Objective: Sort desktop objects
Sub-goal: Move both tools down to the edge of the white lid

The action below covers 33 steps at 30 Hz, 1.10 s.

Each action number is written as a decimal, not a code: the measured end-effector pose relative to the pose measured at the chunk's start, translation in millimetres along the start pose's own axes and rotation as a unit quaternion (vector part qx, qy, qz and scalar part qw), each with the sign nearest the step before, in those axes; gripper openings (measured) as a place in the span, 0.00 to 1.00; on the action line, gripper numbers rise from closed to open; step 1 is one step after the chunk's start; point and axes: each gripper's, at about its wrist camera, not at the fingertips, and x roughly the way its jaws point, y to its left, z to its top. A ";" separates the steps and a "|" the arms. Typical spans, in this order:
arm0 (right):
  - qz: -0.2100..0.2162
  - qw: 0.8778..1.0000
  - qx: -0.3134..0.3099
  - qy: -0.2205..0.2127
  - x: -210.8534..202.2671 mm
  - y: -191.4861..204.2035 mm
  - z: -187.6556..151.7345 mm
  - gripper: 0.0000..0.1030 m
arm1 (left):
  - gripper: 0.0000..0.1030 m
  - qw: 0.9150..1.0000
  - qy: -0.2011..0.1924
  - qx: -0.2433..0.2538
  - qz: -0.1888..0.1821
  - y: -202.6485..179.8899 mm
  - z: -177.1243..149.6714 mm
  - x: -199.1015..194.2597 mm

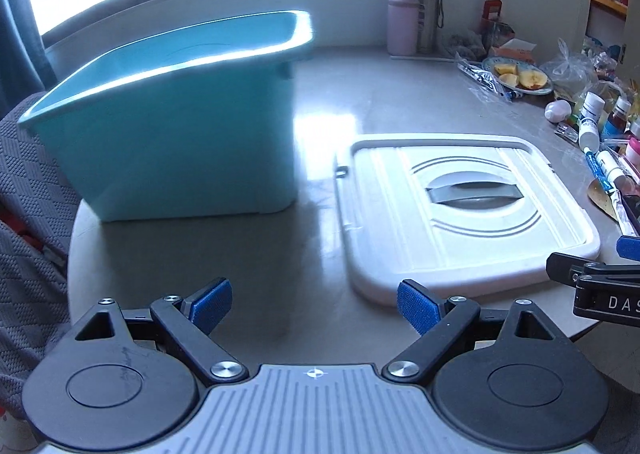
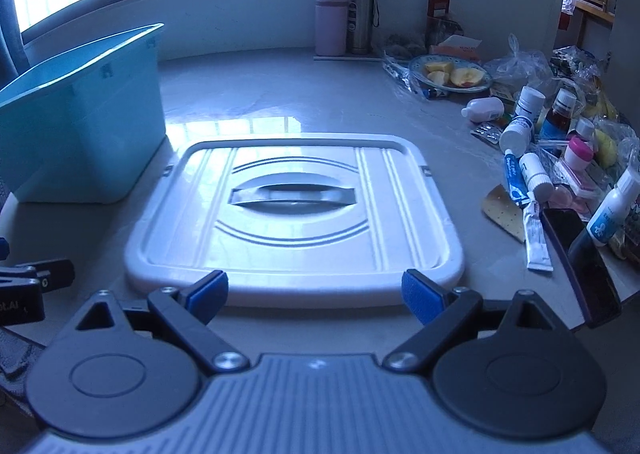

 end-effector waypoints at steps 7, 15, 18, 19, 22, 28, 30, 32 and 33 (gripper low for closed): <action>0.003 1.000 -0.008 0.003 11.2 -35.0 11.7 0.91 | 0.89 1.000 0.011 -0.008 0.006 -29.2 12.1 9.4; 0.001 1.000 -0.001 0.014 25.7 -60.0 22.7 0.91 | 0.89 1.000 0.023 -0.008 0.005 -49.0 27.7 22.4; 0.000 1.000 0.000 0.017 31.8 -67.0 27.7 0.91 | 0.89 1.000 0.028 -0.006 0.002 -53.2 34.7 30.7; -0.001 1.000 0.000 0.018 34.0 -69.3 29.3 0.91 | 0.89 1.000 0.029 -0.005 0.002 -54.8 37.2 33.7; -0.005 1.000 0.004 0.021 42.3 -75.6 34.5 0.91 | 0.89 0.999 0.036 -0.005 0.001 -59.4 45.0 44.3; -0.005 0.999 0.005 0.037 65.0 -84.3 49.1 0.91 | 0.89 0.998 0.056 -0.012 -0.001 -62.2 60.6 69.0; -0.004 0.999 0.003 0.042 72.4 -86.1 55.0 0.91 | 0.89 0.998 0.064 -0.012 0.000 -64.6 66.2 78.3; -0.001 0.999 0.005 0.051 80.6 -88.7 61.3 0.91 | 0.89 0.997 0.075 -0.010 0.002 -67.1 72.2 88.4; 0.000 0.998 0.006 0.055 84.8 -90.0 64.4 0.91 | 0.89 0.997 0.080 -0.010 0.003 -68.8 75.3 93.6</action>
